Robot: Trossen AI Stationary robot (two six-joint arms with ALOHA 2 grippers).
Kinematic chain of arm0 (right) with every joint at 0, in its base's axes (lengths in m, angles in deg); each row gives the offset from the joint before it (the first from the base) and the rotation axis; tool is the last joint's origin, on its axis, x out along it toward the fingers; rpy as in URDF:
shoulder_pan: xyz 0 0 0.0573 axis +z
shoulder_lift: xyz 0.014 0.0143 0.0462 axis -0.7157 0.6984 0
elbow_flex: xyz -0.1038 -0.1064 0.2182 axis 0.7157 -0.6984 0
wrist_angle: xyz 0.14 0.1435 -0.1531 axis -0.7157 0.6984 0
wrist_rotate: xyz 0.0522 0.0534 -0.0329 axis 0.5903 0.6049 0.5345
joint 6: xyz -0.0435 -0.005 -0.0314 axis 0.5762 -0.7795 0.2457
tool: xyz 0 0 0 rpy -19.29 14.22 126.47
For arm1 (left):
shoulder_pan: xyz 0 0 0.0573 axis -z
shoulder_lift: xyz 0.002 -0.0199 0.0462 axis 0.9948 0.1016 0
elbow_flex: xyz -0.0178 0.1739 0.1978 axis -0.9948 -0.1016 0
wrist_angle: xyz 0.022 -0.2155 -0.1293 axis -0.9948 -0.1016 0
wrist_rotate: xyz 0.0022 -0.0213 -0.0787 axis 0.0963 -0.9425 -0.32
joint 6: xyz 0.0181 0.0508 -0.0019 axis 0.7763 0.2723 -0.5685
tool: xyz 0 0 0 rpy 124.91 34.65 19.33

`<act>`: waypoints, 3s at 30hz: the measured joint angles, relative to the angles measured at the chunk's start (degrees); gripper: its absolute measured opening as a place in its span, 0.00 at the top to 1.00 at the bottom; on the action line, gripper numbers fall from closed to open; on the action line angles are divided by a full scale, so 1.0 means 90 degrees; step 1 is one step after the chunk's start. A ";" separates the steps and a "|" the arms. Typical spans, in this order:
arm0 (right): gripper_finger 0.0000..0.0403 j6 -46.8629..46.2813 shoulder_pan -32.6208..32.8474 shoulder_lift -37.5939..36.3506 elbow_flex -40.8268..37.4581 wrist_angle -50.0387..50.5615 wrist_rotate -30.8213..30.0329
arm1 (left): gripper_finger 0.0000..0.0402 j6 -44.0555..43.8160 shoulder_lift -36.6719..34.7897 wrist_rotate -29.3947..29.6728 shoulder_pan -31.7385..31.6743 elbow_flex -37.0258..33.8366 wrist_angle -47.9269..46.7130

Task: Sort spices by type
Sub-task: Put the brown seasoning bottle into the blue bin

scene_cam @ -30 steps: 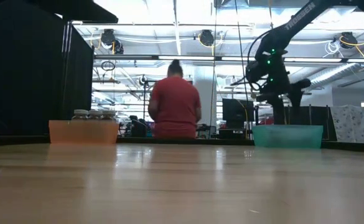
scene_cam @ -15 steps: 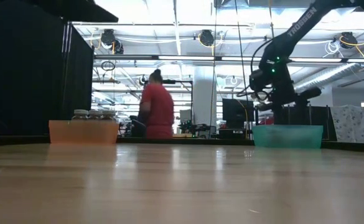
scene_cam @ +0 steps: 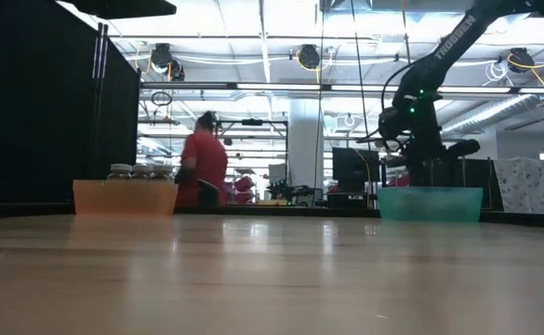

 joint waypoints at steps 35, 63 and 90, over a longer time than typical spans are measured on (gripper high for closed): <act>0.82 0.0177 -0.0051 0.0435 0.0051 0.0049 0.0936 | 0.38 0.0107 -0.0081 -0.0002 0.0000 0.0000 -0.0034; 0.47 0.0391 -0.0005 0.0578 0.0000 0.0011 0.1216 | 0.38 0.0147 -0.0081 -0.0005 -0.0001 0.0002 -0.0032; 0.72 0.0723 0.0187 -0.0220 0.0850 0.0703 0.1288 | 0.38 0.0160 -0.0081 -0.0005 -0.0002 0.0002 0.0002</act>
